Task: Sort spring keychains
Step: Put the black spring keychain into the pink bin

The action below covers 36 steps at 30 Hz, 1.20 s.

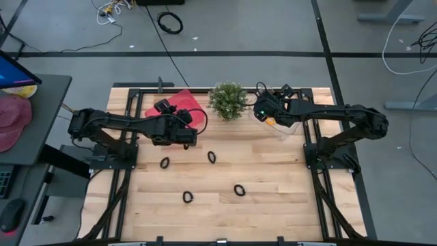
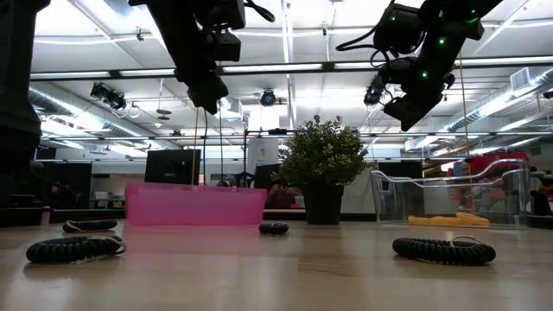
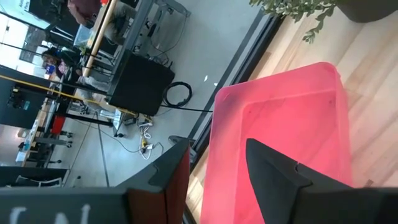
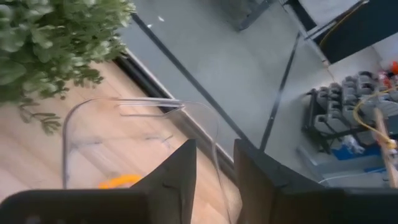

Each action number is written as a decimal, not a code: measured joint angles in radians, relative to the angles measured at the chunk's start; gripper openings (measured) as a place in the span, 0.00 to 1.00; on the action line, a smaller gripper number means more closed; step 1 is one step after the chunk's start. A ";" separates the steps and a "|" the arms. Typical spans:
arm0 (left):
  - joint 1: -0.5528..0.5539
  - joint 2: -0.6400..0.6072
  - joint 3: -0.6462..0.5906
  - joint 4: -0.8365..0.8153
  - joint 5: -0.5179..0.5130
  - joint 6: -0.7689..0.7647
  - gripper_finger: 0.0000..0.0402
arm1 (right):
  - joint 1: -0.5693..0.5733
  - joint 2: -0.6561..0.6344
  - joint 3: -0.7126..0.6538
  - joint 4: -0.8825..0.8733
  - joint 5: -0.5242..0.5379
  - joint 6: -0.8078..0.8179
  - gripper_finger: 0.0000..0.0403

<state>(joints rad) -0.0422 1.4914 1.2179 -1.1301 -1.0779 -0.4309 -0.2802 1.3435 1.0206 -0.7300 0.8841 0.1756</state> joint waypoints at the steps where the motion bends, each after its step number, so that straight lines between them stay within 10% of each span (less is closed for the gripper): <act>1: 0.000 0.000 0.000 0.000 0.000 0.000 0.40 | 0.000 0.000 0.000 0.000 -0.016 -0.001 0.28; 20: -0.001 0.000 0.000 0.014 0.014 -0.006 0.40 | 0.015 0.000 0.000 0.027 -0.616 0.128 0.28; 36: -0.023 0.000 0.000 0.035 0.170 -0.082 0.40 | 0.373 0.010 0.000 -0.009 -0.703 0.312 0.28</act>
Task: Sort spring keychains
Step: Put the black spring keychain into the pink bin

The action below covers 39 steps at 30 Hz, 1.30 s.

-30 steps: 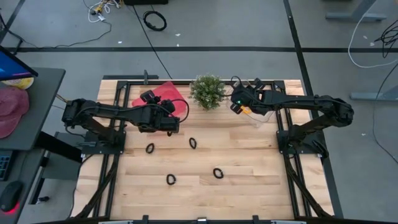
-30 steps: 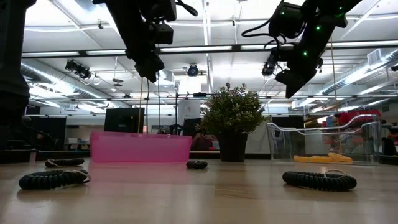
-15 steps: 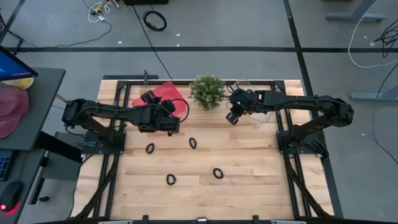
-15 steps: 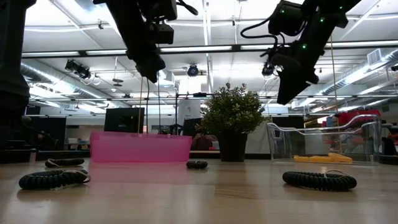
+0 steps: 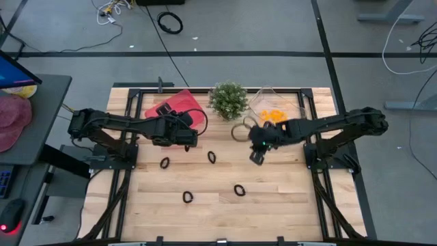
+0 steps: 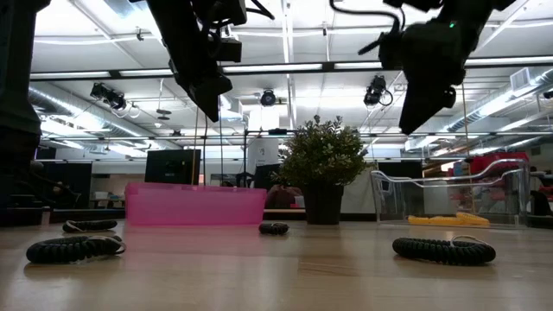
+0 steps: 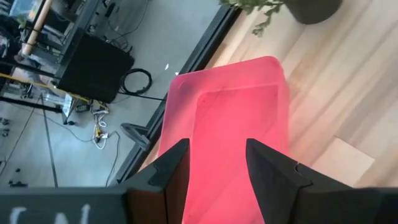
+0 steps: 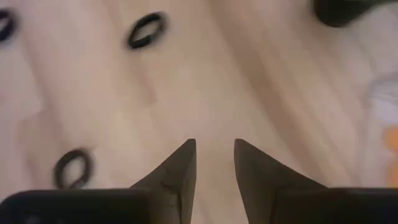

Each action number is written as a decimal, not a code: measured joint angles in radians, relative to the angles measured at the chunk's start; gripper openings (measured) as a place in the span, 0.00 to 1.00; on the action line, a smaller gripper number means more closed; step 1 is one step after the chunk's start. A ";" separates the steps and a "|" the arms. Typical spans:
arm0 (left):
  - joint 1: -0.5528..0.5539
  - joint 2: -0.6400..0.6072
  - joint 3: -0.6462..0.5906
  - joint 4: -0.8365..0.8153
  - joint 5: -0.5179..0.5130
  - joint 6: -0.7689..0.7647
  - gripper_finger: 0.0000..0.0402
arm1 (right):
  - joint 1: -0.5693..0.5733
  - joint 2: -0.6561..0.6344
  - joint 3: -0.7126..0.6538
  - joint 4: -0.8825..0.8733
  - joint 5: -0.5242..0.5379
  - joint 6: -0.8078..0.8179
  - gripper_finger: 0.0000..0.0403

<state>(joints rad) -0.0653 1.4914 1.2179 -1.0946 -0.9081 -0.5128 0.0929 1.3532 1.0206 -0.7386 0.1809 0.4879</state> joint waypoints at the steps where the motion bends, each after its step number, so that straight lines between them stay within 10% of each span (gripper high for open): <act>1: -0.005 0.000 0.000 0.000 0.000 0.000 0.40 | 0.026 0.004 0.000 0.012 -0.005 -0.001 0.28; 39: -0.018 0.000 0.000 0.116 0.050 0.025 0.40 | 0.298 0.522 0.004 0.417 -0.165 0.025 0.28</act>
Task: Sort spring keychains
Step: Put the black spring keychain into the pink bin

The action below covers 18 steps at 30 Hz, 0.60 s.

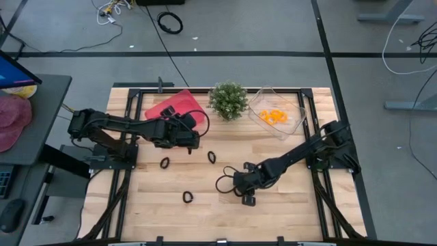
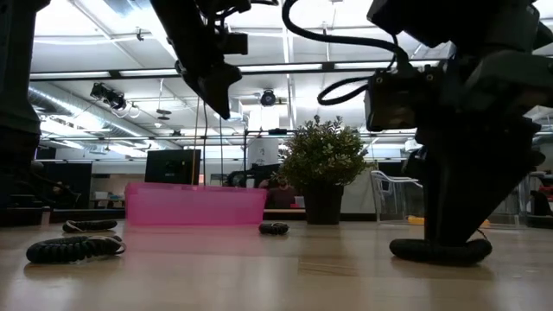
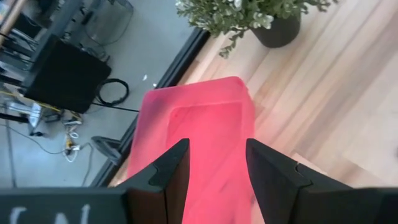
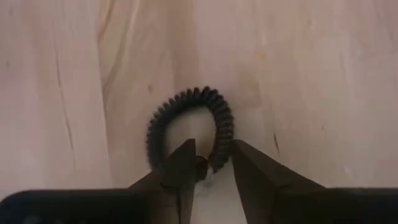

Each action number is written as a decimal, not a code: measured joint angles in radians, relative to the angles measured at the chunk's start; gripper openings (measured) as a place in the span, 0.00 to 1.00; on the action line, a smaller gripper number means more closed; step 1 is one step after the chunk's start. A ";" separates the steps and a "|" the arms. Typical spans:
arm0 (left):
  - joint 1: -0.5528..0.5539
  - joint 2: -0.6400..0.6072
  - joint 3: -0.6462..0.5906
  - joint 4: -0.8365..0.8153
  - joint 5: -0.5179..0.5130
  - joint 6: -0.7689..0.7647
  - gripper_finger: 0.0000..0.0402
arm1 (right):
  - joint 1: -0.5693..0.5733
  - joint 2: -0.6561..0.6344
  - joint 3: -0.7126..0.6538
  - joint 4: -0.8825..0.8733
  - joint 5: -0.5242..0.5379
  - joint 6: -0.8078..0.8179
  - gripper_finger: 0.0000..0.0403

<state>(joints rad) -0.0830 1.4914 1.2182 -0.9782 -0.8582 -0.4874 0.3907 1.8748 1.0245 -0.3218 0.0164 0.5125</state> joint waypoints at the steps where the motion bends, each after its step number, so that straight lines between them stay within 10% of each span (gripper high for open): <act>1: 0.000 0.000 0.000 0.003 0.011 -0.002 0.40 | -0.002 0.009 0.001 0.001 0.006 0.004 0.28; 18: -0.052 0.000 0.000 0.009 0.051 -0.044 0.40 | -0.021 -0.003 0.026 -0.083 0.039 -0.130 0.02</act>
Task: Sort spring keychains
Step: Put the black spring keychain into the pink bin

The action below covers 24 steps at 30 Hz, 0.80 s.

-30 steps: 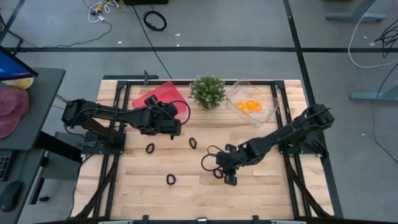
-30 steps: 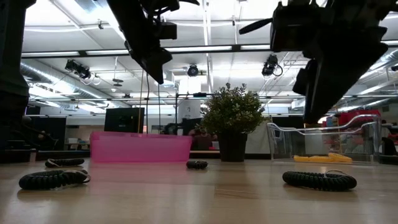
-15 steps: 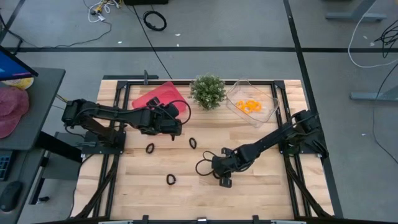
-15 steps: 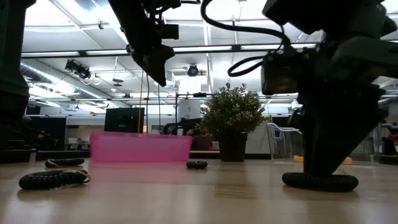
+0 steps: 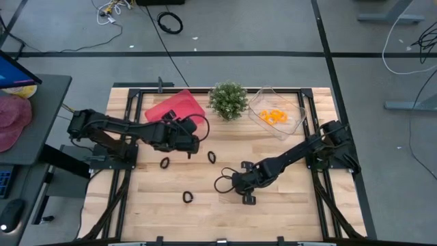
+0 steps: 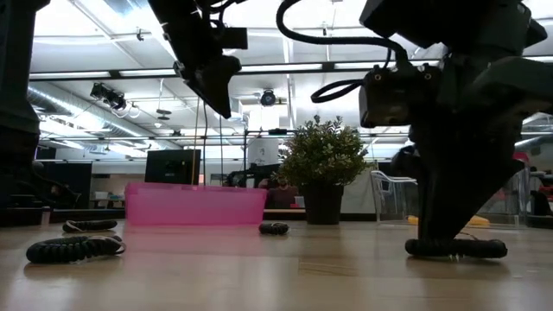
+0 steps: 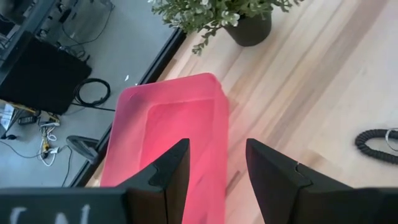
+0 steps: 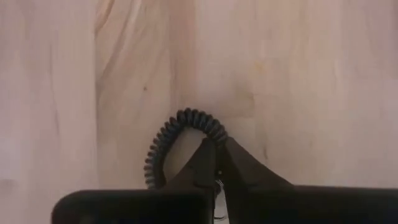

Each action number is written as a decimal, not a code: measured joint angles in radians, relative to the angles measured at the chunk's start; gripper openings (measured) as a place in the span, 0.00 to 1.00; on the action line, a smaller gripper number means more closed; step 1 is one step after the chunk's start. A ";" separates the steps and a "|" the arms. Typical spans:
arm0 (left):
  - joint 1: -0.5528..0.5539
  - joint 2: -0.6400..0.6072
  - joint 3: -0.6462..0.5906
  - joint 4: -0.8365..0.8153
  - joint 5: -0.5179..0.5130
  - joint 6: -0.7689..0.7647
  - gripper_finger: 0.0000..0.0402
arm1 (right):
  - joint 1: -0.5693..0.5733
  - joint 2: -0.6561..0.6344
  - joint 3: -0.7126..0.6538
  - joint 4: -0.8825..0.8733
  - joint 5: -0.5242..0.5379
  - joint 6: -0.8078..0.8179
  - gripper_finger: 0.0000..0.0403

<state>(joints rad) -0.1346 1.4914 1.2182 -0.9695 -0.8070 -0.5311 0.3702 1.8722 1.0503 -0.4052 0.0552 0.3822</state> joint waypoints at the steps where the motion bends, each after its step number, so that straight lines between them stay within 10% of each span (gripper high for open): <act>1: -0.006 0.000 0.000 0.000 0.000 0.000 0.40 | 0.001 -0.007 0.013 -0.012 0.044 -0.019 0.02; 15: -0.204 0.000 0.000 0.039 -0.229 -0.039 0.40 | 0.015 -0.182 0.179 -0.004 0.839 -0.184 0.00; 24: -0.224 0.011 0.000 0.319 -0.226 0.105 0.40 | 0.027 -0.198 0.179 0.332 1.098 -0.510 0.00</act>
<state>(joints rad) -0.3584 1.5022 1.2186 -0.6505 -1.0333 -0.4259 0.3973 1.6741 1.2289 -0.0736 1.1527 -0.1275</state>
